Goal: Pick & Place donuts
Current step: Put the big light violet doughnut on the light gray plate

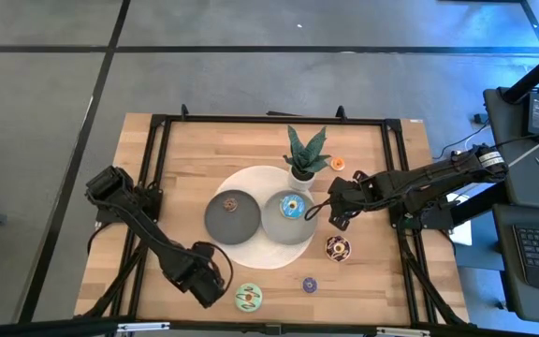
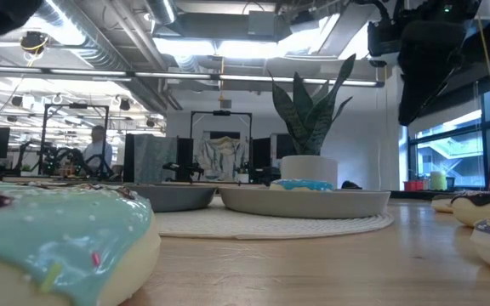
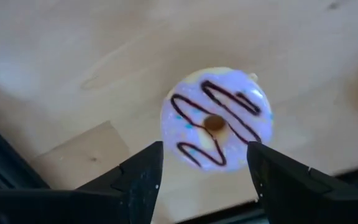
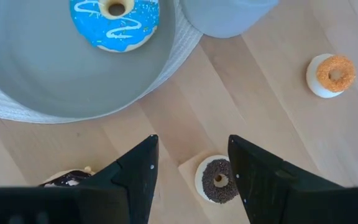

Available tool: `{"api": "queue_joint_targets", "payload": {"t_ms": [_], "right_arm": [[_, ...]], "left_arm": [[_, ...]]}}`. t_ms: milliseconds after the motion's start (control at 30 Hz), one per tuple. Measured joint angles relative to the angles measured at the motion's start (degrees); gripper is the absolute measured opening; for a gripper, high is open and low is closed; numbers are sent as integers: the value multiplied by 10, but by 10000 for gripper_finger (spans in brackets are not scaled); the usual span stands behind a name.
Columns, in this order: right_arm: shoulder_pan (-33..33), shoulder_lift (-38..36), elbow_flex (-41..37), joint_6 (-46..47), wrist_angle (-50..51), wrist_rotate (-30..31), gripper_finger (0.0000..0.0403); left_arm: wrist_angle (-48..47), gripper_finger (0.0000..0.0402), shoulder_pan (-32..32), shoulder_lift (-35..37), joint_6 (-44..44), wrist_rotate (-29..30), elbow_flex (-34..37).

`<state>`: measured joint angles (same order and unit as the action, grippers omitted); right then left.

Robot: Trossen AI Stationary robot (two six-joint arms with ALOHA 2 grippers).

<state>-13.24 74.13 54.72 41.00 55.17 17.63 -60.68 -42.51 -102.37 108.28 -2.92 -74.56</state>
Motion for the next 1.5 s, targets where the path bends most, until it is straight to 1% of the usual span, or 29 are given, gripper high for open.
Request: {"api": "queue_joint_targets", "payload": {"t_ms": [100,200,433,700,867,1067,1167,1267,1367,1433,1500], "right_arm": [[0,0,0,-9,-6,3,196],[0,0,0,-9,-7,3,196],[0,0,0,-10,-7,3,196],[0,0,0,-10,-7,3,196],[0,0,0,-10,-7,4,196],[0,0,0,-10,-9,4,196],[0,0,0,-11,-17,4,196],[0,0,0,-12,-28,8,196],[0,0,0,-29,-59,8,196],[0,0,0,-45,-87,8,196],[0,0,0,-61,-121,8,196]], "left_arm": [[30,216,0,0,22,-1,25],[67,209,0,0,39,-25,51],[76,190,-2,0,75,-24,86],[180,162,-2,0,79,-29,136],[186,134,-2,0,95,-26,141],[189,92,-3,1,95,1,141],[206,76,1,7,89,33,141],[223,64,4,22,85,85,141],[238,58,8,41,80,161,141],[245,57,16,57,64,224,141],[253,58,27,71,28,304,141]]}}
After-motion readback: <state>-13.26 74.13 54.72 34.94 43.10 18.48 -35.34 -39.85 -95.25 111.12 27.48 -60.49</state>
